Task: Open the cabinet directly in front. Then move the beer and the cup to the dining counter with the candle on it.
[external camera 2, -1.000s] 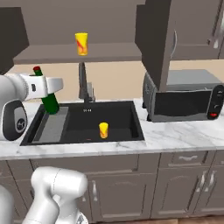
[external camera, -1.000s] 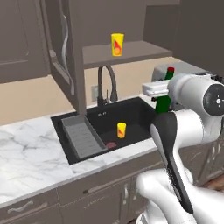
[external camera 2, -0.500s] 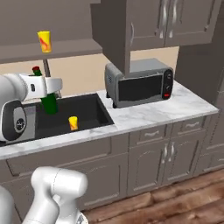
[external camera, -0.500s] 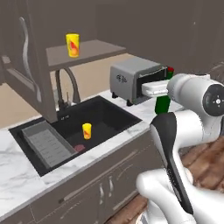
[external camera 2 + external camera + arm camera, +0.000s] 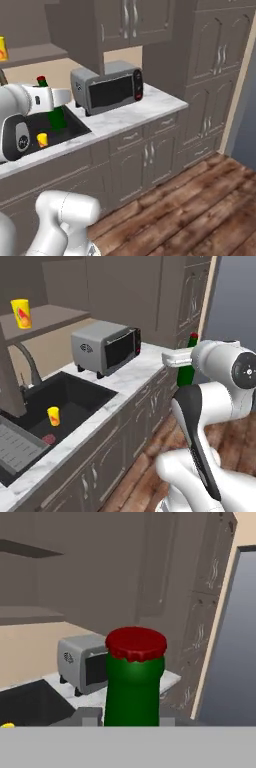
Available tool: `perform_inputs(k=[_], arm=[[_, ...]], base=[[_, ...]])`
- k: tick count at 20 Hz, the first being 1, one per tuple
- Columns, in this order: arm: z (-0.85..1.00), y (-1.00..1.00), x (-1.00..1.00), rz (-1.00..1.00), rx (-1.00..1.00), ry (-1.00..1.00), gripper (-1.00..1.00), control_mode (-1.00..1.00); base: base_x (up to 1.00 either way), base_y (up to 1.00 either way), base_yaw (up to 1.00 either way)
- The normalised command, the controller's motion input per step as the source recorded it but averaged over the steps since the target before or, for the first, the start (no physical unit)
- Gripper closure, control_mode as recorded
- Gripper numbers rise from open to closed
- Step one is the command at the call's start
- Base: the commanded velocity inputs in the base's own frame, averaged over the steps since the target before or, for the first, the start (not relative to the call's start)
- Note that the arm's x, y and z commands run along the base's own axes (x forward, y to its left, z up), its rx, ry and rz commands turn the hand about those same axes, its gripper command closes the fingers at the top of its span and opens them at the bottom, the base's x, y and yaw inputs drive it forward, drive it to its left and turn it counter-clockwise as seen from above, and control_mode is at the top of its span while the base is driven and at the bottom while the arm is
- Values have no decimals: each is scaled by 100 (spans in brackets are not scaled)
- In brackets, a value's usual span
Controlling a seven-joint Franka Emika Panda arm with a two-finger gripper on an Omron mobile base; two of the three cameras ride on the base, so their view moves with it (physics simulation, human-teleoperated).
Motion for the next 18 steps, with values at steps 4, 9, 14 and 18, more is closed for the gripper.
perform_inputs(k=[4, 9, 14, 18], arm=[[0, 0, 0, 0, 0, 0, 100, 100], [0, 0, 0, 0, 0, 0, 100, 100], [0, 0, 0, 0, 0, 0, 100, 100], [0, 0, 0, 0, 0, 0, 100, 100]], base=[[-56, -5, -52], [-41, -4, -53], [-13, 0, -56], [0, 0, -57]])
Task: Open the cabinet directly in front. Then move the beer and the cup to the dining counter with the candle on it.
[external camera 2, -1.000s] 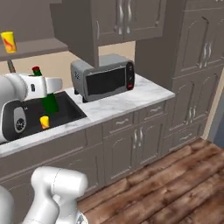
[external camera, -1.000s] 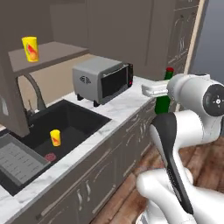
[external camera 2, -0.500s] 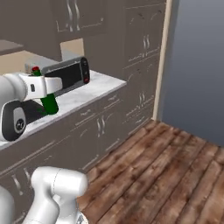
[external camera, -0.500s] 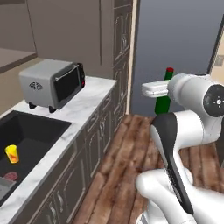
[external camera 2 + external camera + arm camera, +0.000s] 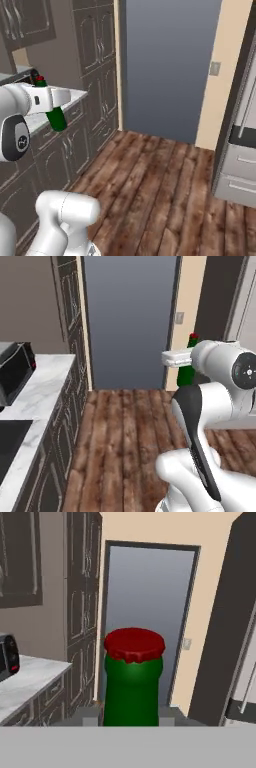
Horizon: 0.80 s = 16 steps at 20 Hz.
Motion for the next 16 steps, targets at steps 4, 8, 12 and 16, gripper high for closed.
perform_inputs(k=[4, 8, 12, 16], arm=[[0, 0, 0, 0, 0, 0, 100, 100], [0, 0, 0, 0, 0, 0, 100, 100], [0, 0, 0, 0, 0, 0, 100, 100], [0, 0, 0, 0, 0, 0, 100, 100]], base=[[0, 0, -59], [0, 0, -60], [0, 0, -61], [0, 0, -60]])
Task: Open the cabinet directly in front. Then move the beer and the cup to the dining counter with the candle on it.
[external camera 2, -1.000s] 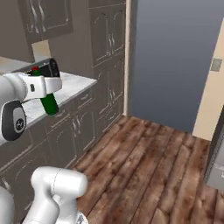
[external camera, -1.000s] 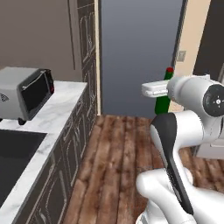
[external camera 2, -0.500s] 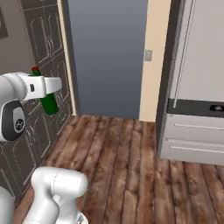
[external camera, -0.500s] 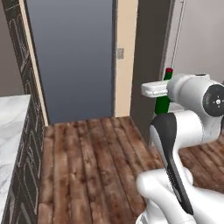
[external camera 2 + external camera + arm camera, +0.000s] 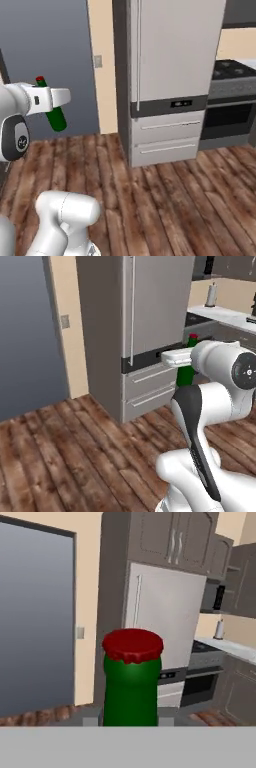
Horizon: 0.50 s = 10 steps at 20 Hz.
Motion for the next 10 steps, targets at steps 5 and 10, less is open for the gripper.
perform_inputs(k=[5, 10], arm=[[0, 0, 0, 0, 0, 0, 100, 100], [0, 0, 0, 0, 0, 0, 100, 100]], base=[[0, 0, -59], [0, 0, -58]])
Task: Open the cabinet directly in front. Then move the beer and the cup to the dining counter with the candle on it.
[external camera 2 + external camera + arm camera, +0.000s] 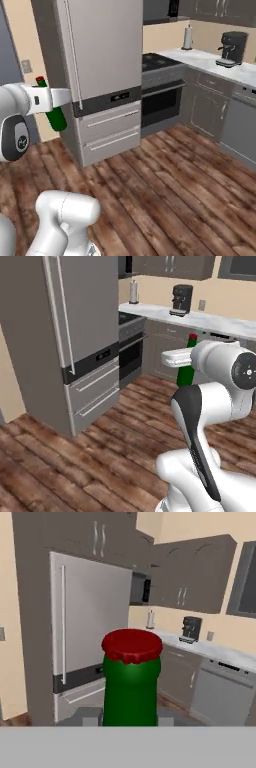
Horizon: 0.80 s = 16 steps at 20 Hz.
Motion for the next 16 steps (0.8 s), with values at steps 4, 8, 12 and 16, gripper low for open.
perform_inputs(k=[4, 8, 12, 16], arm=[[0, 0, 0, 0, 0, 0, 100, 100], [0, 0, 0, 0, 0, 0, 100, 100], [0, 0, 0, 0, 0, 0, 100, 100], [0, 0, 0, 0, 0, 0, 100, 100]], base=[[0, 0, -59], [2, 0, -60], [5, 0, -59], [10, 2, -59]])
